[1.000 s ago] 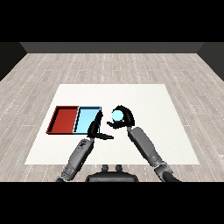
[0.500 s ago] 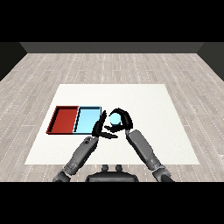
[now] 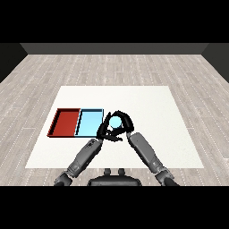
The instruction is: Pick the blue can and put it in the blue box
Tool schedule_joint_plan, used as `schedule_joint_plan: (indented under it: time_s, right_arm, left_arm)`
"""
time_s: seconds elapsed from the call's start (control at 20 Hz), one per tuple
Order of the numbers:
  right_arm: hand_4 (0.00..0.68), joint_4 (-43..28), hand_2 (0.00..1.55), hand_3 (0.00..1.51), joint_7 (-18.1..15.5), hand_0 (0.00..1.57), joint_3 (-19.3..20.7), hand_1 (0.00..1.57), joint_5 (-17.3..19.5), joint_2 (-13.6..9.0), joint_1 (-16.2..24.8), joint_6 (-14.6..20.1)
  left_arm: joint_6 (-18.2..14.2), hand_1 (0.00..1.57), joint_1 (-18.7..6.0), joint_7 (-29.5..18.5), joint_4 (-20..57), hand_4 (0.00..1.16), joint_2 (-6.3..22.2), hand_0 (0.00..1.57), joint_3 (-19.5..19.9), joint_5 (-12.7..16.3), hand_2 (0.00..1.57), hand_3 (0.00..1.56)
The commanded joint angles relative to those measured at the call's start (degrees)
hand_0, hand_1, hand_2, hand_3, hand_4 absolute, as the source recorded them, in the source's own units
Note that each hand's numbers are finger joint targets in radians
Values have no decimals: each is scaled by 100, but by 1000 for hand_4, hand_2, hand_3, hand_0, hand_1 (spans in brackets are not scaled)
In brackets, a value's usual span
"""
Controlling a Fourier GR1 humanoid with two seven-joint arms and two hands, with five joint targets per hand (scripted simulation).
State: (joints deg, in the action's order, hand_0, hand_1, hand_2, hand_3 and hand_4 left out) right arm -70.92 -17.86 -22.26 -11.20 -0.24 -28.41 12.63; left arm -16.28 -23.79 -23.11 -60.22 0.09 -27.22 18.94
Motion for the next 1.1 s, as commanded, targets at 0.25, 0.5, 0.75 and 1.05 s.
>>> schedule_joint_plan:
  time_s: [0.25, 0.5, 0.75, 1.05]
  right_arm:
    - [625, -617, 1439, 1389, 697, 1408, -696, 1408, -3, 24, -136, 641]
    - [613, -20, 1411, 1396, -35, 1253, -860, 1253, -265, 24, -197, 555]
    - [593, 179, 1467, 1398, -52, 1460, -954, 1460, -408, 21, -343, 533]
    - [590, 166, 1460, 1393, -22, 1454, -1359, 1454, -541, 17, -585, 951]
  left_arm:
    - [-56, 0, -31, -8, -40, 0, -8, 0, -251, 102, 0, 0]
    - [-911, 0, -388, -61, 197, 277, -8, 0, -414, -558, 0, 0]
    - [-830, 322, -542, 205, 444, 181, -4, 322, -198, -941, 480, 327]
    - [-946, 0, -530, 103, 348, 428, 8, 0, -300, -662, 0, 0]
